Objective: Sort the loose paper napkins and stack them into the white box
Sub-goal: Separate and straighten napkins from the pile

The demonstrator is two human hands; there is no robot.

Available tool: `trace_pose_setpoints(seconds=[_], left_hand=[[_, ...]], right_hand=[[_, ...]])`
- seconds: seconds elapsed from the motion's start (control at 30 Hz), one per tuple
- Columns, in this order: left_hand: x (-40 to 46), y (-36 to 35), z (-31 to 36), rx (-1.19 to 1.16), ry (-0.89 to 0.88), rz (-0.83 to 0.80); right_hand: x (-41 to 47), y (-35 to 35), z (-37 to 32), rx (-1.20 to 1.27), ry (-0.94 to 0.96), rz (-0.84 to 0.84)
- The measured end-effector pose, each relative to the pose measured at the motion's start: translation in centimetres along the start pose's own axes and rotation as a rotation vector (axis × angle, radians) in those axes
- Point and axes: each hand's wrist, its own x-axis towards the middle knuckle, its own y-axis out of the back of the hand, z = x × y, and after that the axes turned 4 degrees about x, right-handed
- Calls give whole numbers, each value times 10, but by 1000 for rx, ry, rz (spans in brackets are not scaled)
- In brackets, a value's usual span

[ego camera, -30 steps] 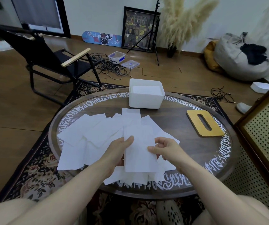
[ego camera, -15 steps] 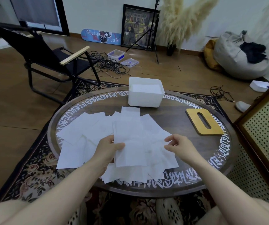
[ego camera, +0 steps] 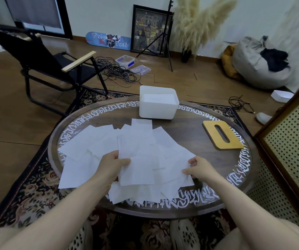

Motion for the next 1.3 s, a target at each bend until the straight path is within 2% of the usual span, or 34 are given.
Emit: trace_pose_setpoints(seconds=[0.13, 0.27, 0.67, 0.87, 0.97, 1.1, 1.2, 1.3], left_hand=[[-1, 1, 1, 8, 0, 1], [-2, 1, 3, 4, 2, 2], [-3, 0, 3, -1, 2, -6], [-2, -3, 2, 8, -3, -18], [-1, -5, 3, 11, -3, -20], [-1, -7, 2, 16, -2, -20], [-1, -10, 3, 16, 0, -23], [-2, -13, 3, 15, -4, -29]], right_hand=[[-2, 3, -5, 75, -70, 54], [-3, 3, -8, 133, -98, 32], [-8, -3, -8, 170, 80, 68], [-10, -2, -8, 113, 84, 56], [-4, 8, -2, 97, 67, 120], [-2, 23, 10, -46, 74, 193], [-4, 30, 16, -88, 71, 182], [-6, 32, 19, -11, 73, 129]])
